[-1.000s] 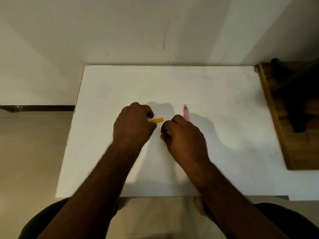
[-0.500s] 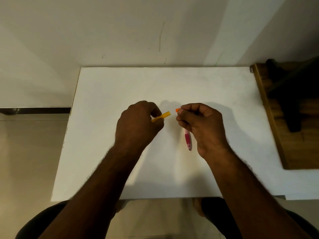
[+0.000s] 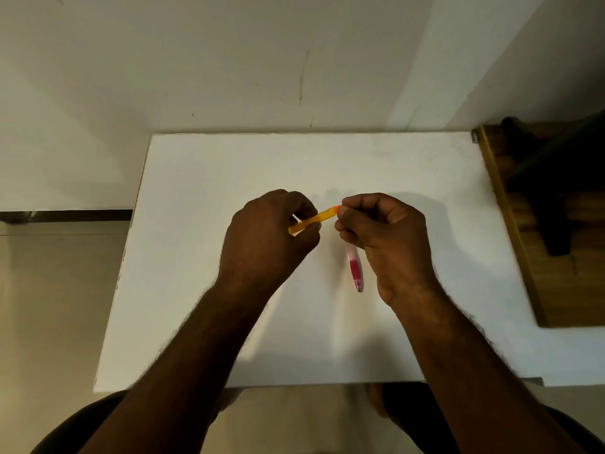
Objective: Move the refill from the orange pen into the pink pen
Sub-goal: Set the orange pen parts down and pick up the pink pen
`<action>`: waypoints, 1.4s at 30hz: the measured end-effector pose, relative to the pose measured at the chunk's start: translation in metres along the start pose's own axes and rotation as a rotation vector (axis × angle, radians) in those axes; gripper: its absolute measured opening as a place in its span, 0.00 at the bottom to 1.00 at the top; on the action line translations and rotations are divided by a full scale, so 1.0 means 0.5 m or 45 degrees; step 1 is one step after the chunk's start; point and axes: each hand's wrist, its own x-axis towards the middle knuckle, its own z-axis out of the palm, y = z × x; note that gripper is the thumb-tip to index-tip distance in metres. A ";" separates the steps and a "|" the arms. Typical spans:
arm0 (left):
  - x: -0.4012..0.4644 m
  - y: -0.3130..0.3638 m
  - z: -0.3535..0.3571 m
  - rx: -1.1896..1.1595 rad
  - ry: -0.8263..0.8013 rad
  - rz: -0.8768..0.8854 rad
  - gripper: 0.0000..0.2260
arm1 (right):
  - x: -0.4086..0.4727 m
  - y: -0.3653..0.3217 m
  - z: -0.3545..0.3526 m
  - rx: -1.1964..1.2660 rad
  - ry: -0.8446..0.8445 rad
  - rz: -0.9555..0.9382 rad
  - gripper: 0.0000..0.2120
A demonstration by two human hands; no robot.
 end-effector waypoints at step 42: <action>0.005 -0.048 0.057 0.305 -0.243 -0.600 0.18 | 0.009 0.032 -0.002 -0.885 -0.044 0.040 0.18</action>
